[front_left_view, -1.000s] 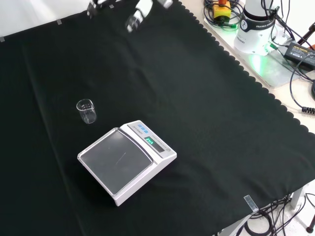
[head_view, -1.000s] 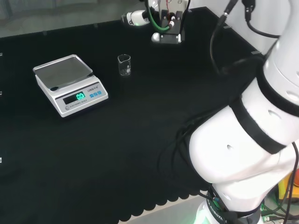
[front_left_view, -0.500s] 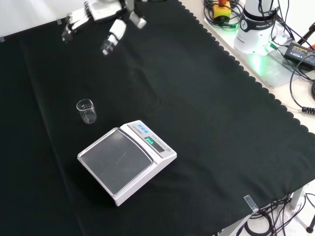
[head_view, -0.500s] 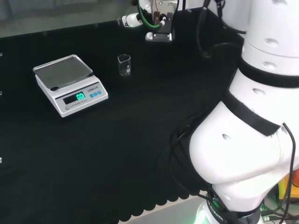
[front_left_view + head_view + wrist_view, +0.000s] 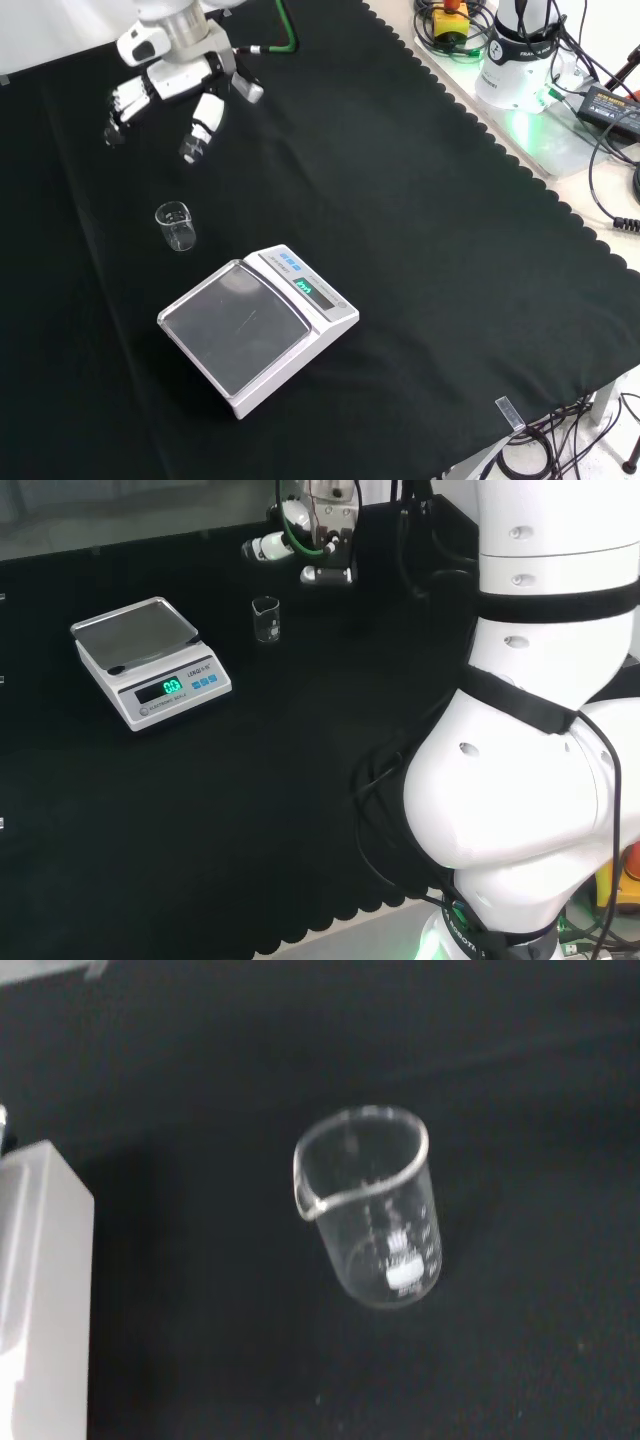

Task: Pick up the beaker.

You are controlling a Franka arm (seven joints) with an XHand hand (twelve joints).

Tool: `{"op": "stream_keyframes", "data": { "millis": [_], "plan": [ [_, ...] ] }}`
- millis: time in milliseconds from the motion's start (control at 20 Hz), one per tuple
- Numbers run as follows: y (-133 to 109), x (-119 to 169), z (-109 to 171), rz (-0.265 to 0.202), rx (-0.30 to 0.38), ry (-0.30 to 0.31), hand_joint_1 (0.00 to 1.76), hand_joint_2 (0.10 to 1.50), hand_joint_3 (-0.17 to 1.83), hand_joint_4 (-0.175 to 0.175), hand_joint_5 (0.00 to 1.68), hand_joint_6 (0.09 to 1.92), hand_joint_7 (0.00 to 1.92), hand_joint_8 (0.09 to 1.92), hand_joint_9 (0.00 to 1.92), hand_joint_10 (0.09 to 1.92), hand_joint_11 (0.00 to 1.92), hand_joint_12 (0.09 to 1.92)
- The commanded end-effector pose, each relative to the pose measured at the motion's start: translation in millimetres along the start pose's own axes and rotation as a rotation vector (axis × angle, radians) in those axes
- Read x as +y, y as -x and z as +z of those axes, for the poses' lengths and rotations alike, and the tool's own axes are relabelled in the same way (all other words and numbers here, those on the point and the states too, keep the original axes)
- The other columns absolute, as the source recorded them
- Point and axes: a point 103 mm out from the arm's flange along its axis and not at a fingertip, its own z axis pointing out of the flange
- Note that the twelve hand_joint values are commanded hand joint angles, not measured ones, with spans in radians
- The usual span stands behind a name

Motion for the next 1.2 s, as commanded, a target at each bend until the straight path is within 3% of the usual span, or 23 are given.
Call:
{"op": "stream_keyframes", "data": {
  "millis": [50,500,1200],
  "plan": [
    [8.3,3.5,20.8,0.004,0.021,-0.05,0.39,0.92,0.14,-0.089,0.29,0.09,0.12,0.84,0.11,0.89,0.01,1.55],
    [5.5,5.7,61.0,0.014,0.029,-0.134,0.39,0.93,0.14,-0.089,0.29,0.09,0.12,0.85,0.1,0.89,0.01,1.55],
    [2.0,31.2,93.4,0.036,0.022,-0.201,0.38,0.93,0.14,-0.09,0.29,0.09,0.13,0.85,0.08,0.9,0.0,1.55]
  ]
}}
